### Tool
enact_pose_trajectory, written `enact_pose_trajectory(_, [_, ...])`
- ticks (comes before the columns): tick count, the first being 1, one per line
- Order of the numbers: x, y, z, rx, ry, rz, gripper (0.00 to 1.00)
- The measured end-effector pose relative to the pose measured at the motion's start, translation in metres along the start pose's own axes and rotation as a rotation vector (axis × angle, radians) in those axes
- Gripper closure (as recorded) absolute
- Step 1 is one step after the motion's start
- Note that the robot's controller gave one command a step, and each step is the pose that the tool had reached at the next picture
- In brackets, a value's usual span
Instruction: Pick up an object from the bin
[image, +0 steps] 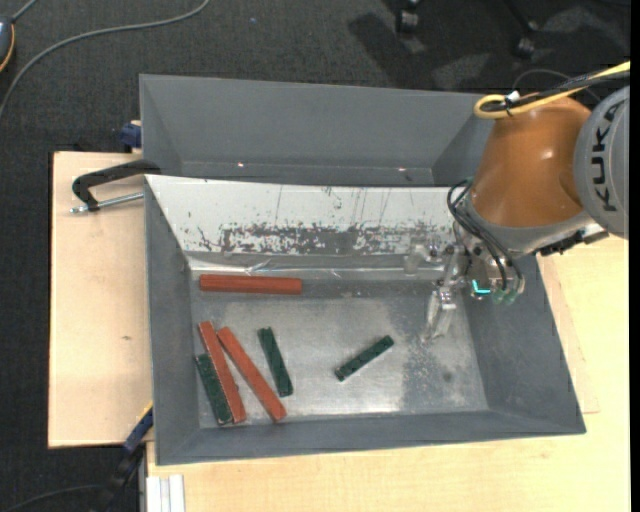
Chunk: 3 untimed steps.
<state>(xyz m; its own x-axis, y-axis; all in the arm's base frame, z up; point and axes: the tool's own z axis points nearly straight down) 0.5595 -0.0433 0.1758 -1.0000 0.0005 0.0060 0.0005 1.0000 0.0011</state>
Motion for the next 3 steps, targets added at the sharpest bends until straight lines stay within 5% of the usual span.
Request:
enact_pose_trajectory(1, [0.018,0.076,0.108,-0.002,0.0,0.264,0.0])
enact_pose_trajectory(2, [0.061,0.059,0.105,0.0,-0.003,0.294,0.0])
enact_pose_trajectory(3, [0.053,0.089,0.106,-0.001,-0.011,0.159,0.0])
